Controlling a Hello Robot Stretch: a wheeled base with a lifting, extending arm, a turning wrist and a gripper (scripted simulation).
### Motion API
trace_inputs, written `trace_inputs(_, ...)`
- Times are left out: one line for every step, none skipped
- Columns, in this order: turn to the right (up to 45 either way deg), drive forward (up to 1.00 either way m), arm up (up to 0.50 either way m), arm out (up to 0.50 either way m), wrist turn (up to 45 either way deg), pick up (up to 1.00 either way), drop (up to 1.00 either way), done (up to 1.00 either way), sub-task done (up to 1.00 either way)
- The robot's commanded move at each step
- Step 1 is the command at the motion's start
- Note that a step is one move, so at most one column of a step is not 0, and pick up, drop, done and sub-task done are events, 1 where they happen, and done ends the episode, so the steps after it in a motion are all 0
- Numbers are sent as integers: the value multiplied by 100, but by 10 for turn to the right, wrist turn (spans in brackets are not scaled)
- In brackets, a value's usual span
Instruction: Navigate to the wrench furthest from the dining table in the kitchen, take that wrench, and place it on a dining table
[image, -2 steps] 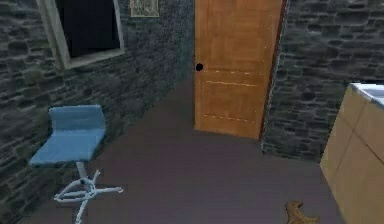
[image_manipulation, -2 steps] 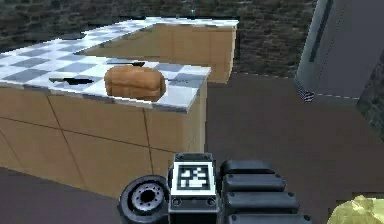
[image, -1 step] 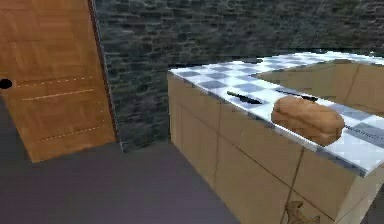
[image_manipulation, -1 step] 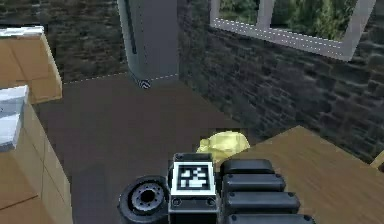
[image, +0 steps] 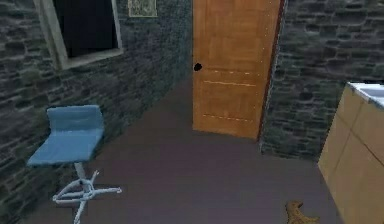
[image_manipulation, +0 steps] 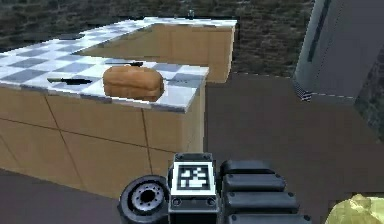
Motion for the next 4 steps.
trace_inputs(-450,0,0,0,0,0,0,0,0)
trace_inputs(-390,0,0,0,0,0,0,0,0)
trace_inputs(0,30,0,0,0,0,0,0,0)
trace_inputs(450,0,0,0,0,0,0,0,0)
